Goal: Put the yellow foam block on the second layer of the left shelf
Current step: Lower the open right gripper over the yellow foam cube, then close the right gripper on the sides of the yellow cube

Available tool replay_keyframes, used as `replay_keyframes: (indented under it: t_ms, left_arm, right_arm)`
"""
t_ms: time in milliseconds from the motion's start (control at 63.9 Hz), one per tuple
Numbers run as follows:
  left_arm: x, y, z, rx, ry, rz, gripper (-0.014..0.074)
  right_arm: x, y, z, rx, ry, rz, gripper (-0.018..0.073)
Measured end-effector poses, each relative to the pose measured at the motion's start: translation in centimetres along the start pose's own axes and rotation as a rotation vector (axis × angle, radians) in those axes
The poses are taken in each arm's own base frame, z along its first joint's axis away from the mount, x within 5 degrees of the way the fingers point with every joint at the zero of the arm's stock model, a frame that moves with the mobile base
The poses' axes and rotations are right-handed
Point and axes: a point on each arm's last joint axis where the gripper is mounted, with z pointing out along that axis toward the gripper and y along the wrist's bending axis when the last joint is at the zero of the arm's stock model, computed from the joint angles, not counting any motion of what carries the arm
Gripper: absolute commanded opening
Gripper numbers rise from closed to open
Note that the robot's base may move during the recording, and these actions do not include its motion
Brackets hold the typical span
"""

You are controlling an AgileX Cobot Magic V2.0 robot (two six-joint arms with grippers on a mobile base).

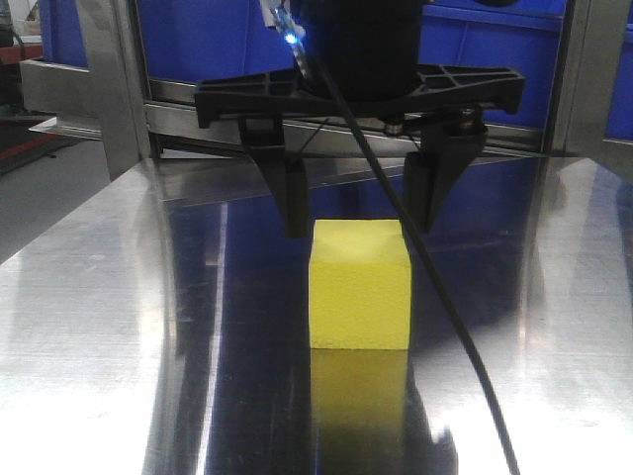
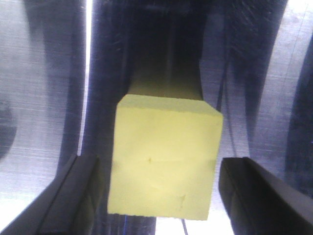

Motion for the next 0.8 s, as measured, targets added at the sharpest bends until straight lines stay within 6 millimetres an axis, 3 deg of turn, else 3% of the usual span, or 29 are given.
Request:
replay_keyframes:
  t_ms: [798]
  left_arm:
    - [0.0,0.0,0.0,0.0,0.0,0.0,0.0136]
  right_arm:
    - [0.6,-0.4,2.4,-0.014,-0.012,0.007,0.0599]
